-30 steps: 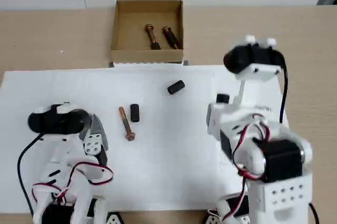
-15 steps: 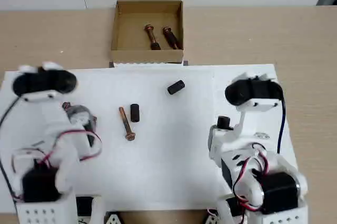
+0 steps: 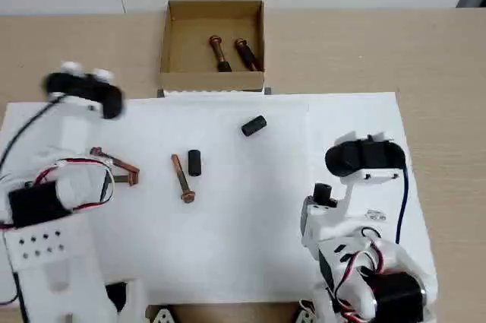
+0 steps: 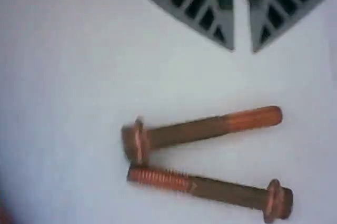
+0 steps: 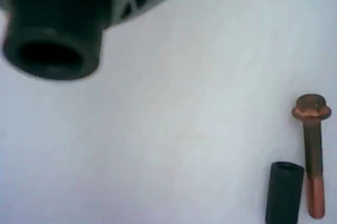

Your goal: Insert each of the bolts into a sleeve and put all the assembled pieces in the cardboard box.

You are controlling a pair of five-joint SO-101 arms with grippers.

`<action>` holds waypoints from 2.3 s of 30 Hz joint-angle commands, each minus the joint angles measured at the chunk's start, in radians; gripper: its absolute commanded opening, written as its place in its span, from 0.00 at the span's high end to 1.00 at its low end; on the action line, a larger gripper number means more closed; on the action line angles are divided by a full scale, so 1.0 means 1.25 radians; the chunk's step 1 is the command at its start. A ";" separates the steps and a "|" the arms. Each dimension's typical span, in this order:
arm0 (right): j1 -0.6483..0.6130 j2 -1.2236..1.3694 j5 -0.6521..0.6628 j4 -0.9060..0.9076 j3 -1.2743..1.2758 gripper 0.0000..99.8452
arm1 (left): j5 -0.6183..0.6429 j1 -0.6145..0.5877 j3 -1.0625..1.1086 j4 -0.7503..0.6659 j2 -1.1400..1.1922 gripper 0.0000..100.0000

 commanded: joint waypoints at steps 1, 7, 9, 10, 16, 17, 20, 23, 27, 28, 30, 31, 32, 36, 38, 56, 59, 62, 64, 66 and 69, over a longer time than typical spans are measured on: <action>0.006 -0.036 -0.007 -0.020 0.009 1.00 | -0.223 -0.001 -0.028 0.009 0.028 0.99; 0.004 -0.066 -0.006 -0.061 0.050 1.00 | -0.401 0.000 -0.026 0.010 0.097 0.99; 0.004 -0.067 -0.006 -0.084 0.059 1.00 | -0.449 0.000 -0.026 0.010 0.122 0.99; 0.003 -0.067 -0.006 -0.094 0.060 1.00 | -0.471 -0.001 -0.026 0.010 0.133 0.99; 0.001 -0.061 -0.006 -0.152 0.076 1.00 | -0.590 -0.001 -0.026 0.010 0.180 0.99; 0.001 -0.061 -0.006 -0.164 0.087 1.00 | -0.608 -0.001 -0.026 0.010 0.188 0.99; 0.001 -0.061 0.005 -0.202 0.119 1.00 | -0.647 -0.001 -0.033 0.023 0.210 0.95; 0.001 -0.067 0.028 -0.251 0.160 1.00 | -0.655 -0.001 -0.033 0.026 0.228 0.93; 0.001 -0.067 0.042 -0.307 0.194 1.00 | -0.694 0.006 -0.033 0.020 0.265 0.92; 0.001 -0.066 0.048 -0.322 0.200 1.00 | -0.700 0.010 -0.033 0.018 0.279 0.92; 0.001 -0.061 0.056 -0.347 0.205 1.00 | -0.702 0.014 -0.034 0.002 0.304 0.92; 0.001 -0.060 0.056 -0.357 0.206 1.00 | -0.703 0.014 -0.034 -0.012 0.318 0.92; 0.001 -0.060 0.056 -0.366 0.210 1.00 | -0.705 0.014 -0.034 -0.033 0.330 0.92; 0.001 -0.060 0.056 -0.387 0.237 1.00 | -0.706 0.014 -0.034 -0.092 0.384 0.92; 0.001 -0.060 0.056 -0.388 0.241 1.00 | -0.707 0.014 -0.034 -0.109 0.412 0.92; 0.001 -0.058 0.056 -0.408 0.241 1.00 | -0.759 0.015 -0.134 -0.218 0.678 0.92; 0.001 -0.058 0.056 -0.408 0.241 1.00 | -0.759 0.023 -0.154 -0.201 0.714 0.92; 0.001 -0.058 0.056 -0.408 0.241 1.00 | -0.759 0.032 -0.188 -0.135 0.732 0.92; 0.001 -0.058 0.056 -0.408 0.241 1.00 | -0.759 0.039 -0.203 -0.098 0.734 0.93; 0.001 -0.058 0.056 -0.407 0.241 1.00 | -0.759 0.041 -0.206 -0.086 0.728 0.93; 0.001 -0.058 0.056 -0.407 0.241 1.00 | -0.759 0.036 -0.208 -0.087 0.728 0.93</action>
